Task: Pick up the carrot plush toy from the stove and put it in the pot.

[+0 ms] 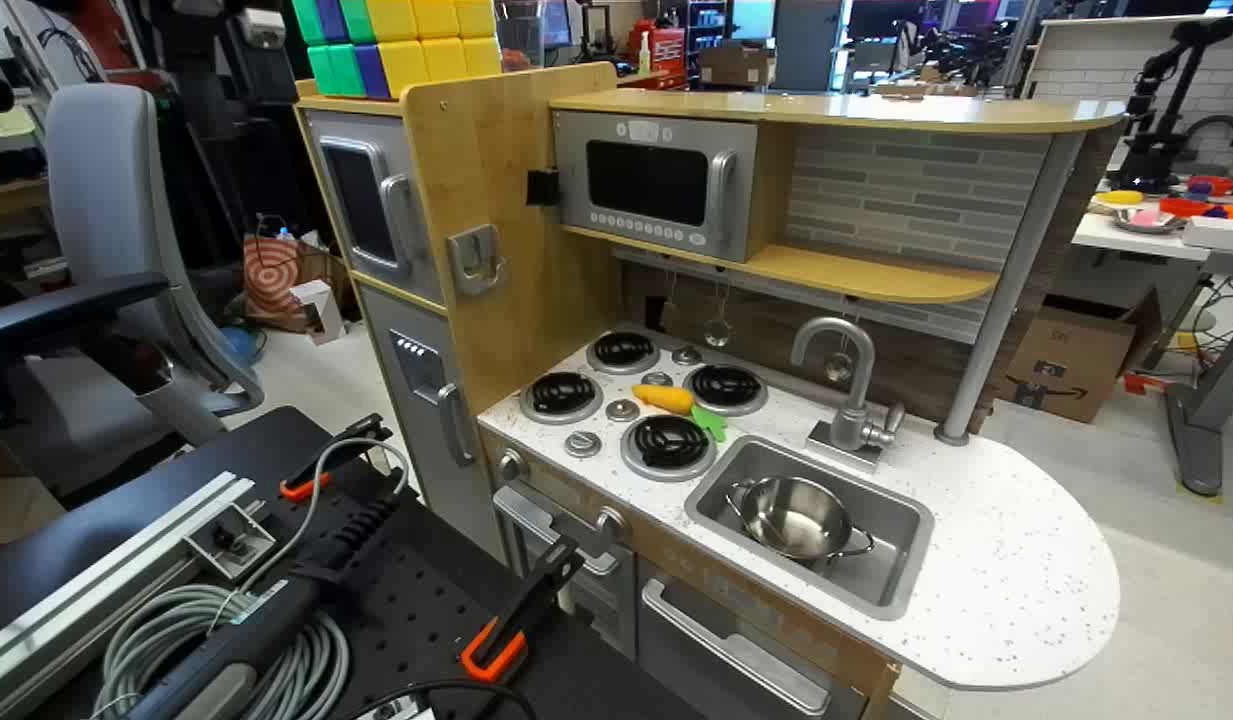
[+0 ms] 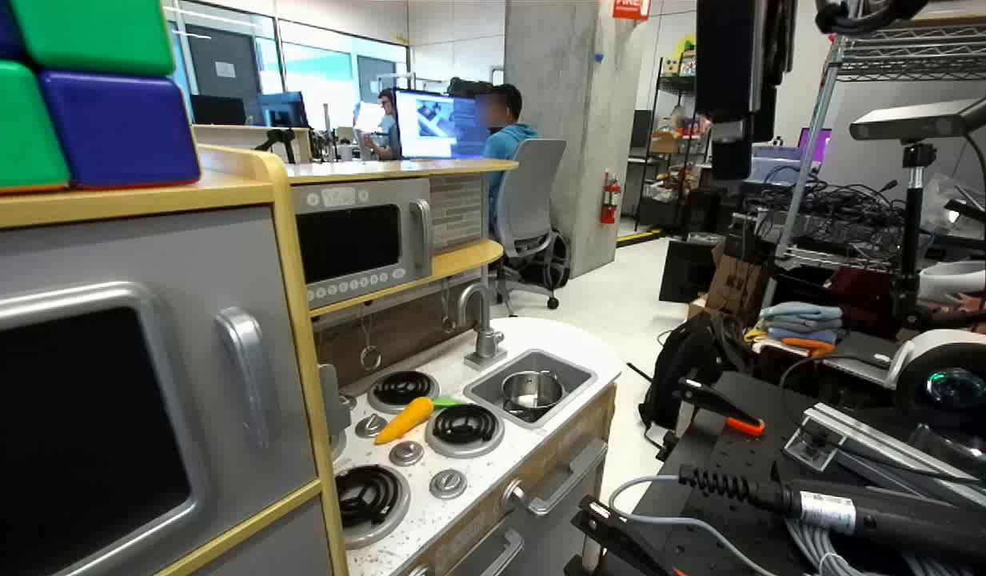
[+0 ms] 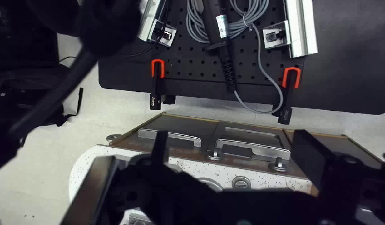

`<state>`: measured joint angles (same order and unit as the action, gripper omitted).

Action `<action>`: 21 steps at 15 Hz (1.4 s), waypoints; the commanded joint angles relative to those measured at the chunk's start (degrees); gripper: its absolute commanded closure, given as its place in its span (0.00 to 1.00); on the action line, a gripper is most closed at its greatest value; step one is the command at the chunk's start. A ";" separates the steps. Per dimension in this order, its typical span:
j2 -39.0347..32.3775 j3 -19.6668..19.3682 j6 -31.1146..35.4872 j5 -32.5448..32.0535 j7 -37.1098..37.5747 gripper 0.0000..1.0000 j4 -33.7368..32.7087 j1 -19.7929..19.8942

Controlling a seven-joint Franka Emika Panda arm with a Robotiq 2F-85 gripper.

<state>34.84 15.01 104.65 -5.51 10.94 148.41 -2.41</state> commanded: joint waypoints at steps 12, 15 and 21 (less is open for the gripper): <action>1.63 0.71 20.59 -1.84 15.15 0.00 11.62 0.98; -6.19 4.79 32.91 -9.86 24.27 0.00 12.13 7.12; -10.85 6.94 37.62 -25.40 40.29 0.00 13.12 15.07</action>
<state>24.18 24.54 142.96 -29.75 50.52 161.66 15.24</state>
